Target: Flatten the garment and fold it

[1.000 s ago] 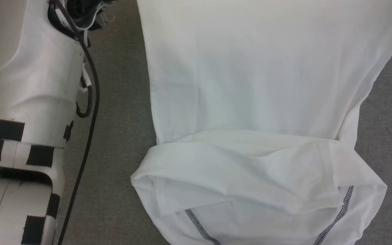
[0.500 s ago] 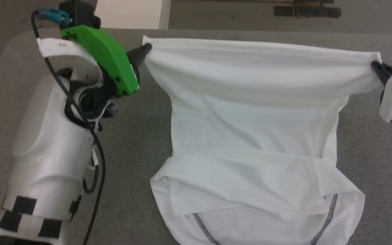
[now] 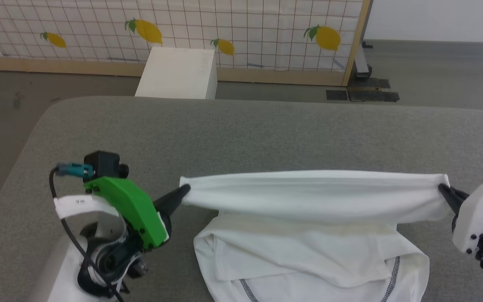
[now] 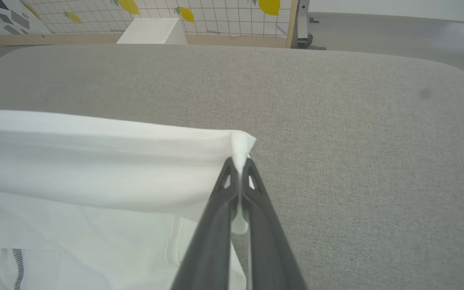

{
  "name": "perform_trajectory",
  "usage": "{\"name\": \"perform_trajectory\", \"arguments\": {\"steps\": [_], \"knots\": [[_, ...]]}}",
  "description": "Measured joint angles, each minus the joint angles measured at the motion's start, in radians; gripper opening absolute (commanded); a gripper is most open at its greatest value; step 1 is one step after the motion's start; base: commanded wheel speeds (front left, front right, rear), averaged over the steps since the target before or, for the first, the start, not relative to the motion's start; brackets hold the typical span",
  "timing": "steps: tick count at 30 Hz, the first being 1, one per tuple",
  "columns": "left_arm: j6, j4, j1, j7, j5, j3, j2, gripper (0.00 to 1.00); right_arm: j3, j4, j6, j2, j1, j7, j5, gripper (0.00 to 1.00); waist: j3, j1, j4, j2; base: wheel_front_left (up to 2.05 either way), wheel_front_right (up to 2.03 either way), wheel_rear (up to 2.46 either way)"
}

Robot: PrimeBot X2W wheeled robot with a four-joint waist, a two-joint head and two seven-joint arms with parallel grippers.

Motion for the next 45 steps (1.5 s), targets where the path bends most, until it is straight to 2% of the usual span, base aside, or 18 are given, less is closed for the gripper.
{"name": "perform_trajectory", "arguments": {"steps": [8, 17, 21, 27, 42, 43, 44, 45], "knots": [[0.015, -0.113, 0.25, -0.08, -0.028, 0.027, -0.011, 0.0, -0.062, -0.049, 0.0, 0.071, 0.167, -0.012, -0.008, 0.0, -0.036, 0.0001, -0.009, 0.0, 0.0, 0.0, 0.0], [0.047, -0.125, 0.413, -0.1, -0.068, 0.032, -0.035, 0.0, -0.098, -0.068, 0.0, 0.116, 0.315, -0.003, -0.009, 0.0, -0.019, 0.0001, -0.01, 0.0, 0.0, 0.0, 0.0], [0.073, -0.119, 0.45, -0.094, -0.074, 0.036, -0.034, 0.0, -0.097, -0.061, 0.0, 0.128, 0.357, 0.001, -0.009, 0.0, -0.015, 0.0001, -0.015, 0.0, 0.0, 0.0, 0.0], [0.089, -0.08, 0.477, -0.072, -0.084, 0.033, -0.032, 0.0, -0.087, -0.03, 0.0, 0.127, 0.393, 0.002, -0.01, 0.0, -0.004, 0.0001, -0.017, 0.0, 0.0, 0.0, 0.0], [0.106, 0.046, 0.467, -0.047, -0.063, -0.006, -0.027, 0.0, -0.032, 0.04, 0.0, 0.105, 0.409, 0.02, -0.017, 0.0, 0.023, 0.0001, -0.026, 0.0, 0.0, 0.0, 0.0], [0.106, 0.049, 0.464, -0.047, -0.063, -0.005, -0.027, 0.22, -0.031, 0.04, 0.0, 0.105, 0.409, 0.019, -0.017, 0.0, 0.022, 0.0001, -0.026, 0.0, 0.0, 0.0, 0.0], [0.106, 0.051, 0.46, -0.047, -0.062, -0.006, -0.026, 0.58, -0.029, 0.042, 0.0, 0.105, 0.408, 0.019, -0.017, 0.0, 0.021, 0.0001, -0.026, 0.0, 0.0, 0.0, 0.0], [0.108, 0.052, 0.458, -0.046, -0.058, -0.008, -0.021, 1.0, -0.023, 0.041, 0.0, 0.103, 0.408, 0.019, -0.015, 0.59, 0.019, 0.0001, -0.027, 0.0, 0.0, 0.0, 0.0]]}}
